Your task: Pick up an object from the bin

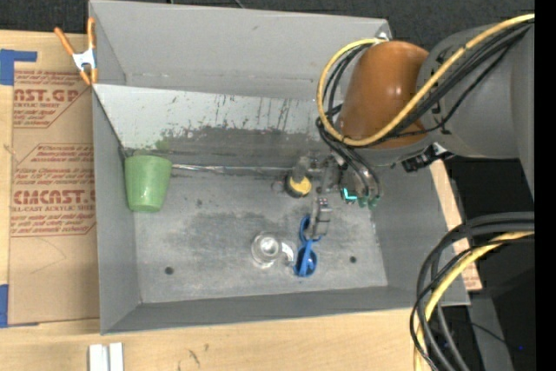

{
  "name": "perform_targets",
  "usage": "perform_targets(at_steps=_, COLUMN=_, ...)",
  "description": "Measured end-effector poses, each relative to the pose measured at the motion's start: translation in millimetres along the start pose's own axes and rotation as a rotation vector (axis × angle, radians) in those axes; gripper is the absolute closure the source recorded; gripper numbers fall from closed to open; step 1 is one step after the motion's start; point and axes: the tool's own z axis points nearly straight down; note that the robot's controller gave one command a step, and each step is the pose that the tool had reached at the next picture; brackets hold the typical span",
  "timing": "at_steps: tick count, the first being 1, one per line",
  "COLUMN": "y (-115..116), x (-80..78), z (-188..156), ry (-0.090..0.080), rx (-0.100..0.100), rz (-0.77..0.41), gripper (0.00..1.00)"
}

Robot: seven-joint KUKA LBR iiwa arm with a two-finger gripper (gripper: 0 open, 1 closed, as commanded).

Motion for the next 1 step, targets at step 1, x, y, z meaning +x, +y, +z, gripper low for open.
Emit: perform_targets(at_steps=1, y=-19.4, x=59.1, z=67.0, ry=0.002, rx=0.001, rz=-0.131, gripper=0.00)
